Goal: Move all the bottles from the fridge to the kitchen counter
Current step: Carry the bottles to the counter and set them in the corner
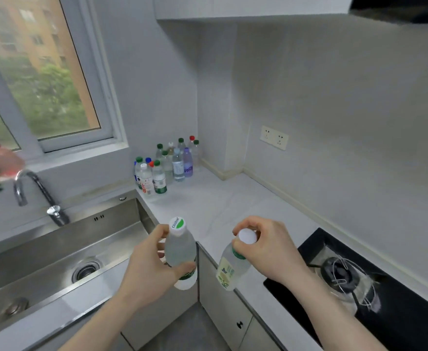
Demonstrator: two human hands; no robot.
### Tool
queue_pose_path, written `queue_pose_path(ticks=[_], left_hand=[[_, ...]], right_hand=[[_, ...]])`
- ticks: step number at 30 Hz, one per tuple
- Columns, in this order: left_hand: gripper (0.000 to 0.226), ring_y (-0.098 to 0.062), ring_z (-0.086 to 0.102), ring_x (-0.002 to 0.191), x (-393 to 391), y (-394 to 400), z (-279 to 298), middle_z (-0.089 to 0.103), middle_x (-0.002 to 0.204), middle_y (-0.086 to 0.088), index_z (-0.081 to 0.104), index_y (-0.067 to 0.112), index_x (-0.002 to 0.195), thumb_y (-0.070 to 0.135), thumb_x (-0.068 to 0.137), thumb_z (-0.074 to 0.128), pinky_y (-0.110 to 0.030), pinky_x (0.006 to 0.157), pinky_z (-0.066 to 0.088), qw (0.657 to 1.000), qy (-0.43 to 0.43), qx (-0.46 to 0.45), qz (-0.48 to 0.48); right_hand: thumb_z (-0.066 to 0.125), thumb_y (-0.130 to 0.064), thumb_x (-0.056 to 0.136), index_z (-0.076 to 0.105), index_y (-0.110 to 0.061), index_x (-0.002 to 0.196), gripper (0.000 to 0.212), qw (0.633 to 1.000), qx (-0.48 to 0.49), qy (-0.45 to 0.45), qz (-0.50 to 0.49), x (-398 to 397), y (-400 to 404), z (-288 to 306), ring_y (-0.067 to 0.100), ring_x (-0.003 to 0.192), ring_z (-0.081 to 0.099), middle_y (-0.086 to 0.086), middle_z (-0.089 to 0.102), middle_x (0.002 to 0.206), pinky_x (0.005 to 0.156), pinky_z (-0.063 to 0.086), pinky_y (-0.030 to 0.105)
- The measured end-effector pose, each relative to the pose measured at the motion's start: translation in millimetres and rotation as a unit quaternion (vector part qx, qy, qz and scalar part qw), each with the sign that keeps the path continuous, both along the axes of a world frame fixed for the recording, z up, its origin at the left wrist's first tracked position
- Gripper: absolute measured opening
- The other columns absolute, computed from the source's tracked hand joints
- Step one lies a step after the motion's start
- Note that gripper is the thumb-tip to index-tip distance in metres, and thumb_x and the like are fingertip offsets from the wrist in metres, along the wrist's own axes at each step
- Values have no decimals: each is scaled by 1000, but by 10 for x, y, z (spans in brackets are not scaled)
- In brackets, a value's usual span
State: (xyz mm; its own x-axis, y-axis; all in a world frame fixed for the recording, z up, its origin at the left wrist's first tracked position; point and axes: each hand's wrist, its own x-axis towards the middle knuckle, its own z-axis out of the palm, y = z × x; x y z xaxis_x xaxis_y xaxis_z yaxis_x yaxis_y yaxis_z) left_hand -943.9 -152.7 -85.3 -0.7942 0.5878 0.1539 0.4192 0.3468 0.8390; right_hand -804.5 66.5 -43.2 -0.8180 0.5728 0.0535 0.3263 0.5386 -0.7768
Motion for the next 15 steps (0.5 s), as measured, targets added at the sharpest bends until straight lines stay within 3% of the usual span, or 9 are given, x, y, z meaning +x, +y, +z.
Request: queue_pose_path(ticks=[9, 15], left_hand=[[56, -3, 68, 93, -929, 548, -52, 68, 101, 27, 56, 42, 102, 37, 61, 92, -35, 82, 59, 998, 4, -13, 54], [68, 0, 64, 92, -1773, 786, -179, 66, 101, 27, 53, 48, 114, 47, 56, 88, -36, 79, 59, 998, 15, -49, 43]], right_hand=[[73, -35, 73, 72, -39, 86, 13, 998, 13, -18, 50, -1079, 641, -76, 9, 93, 64, -15, 69, 90, 68, 56, 25], [75, -36, 72, 73, -38, 87, 15, 999, 20, -32, 39, -1917, 848, -200, 7, 83, 66, -12, 69, 94, 68, 60, 29]])
